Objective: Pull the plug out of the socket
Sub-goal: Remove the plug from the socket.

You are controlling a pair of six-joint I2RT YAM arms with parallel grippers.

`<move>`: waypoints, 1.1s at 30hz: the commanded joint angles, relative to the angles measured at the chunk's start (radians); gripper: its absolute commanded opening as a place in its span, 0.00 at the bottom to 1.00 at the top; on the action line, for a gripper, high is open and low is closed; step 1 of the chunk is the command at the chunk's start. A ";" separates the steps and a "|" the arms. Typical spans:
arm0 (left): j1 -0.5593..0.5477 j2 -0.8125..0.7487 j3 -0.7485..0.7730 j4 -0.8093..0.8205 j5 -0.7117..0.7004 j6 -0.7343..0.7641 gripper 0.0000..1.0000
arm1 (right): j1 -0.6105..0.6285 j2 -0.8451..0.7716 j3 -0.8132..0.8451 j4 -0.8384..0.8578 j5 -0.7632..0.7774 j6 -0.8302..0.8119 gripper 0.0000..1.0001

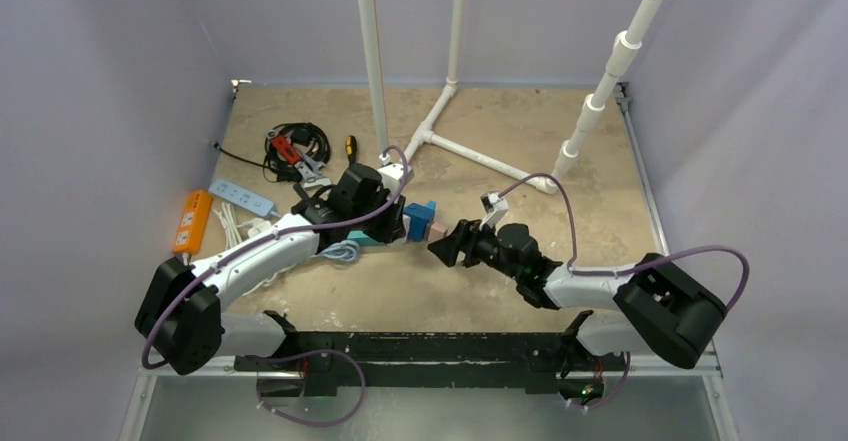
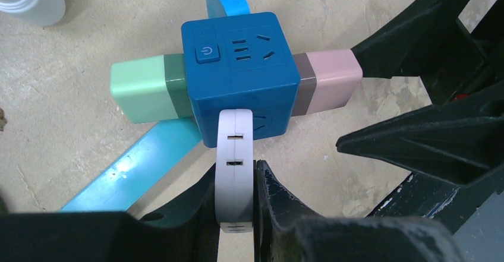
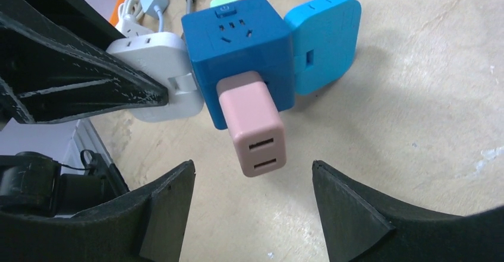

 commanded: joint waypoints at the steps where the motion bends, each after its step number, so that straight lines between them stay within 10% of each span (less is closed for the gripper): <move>1: 0.006 0.007 0.016 0.019 0.025 0.022 0.00 | -0.030 0.027 0.023 0.173 -0.058 -0.050 0.73; 33: 0.031 0.045 0.026 0.017 0.059 0.025 0.00 | -0.037 0.147 0.057 0.249 -0.028 -0.083 0.00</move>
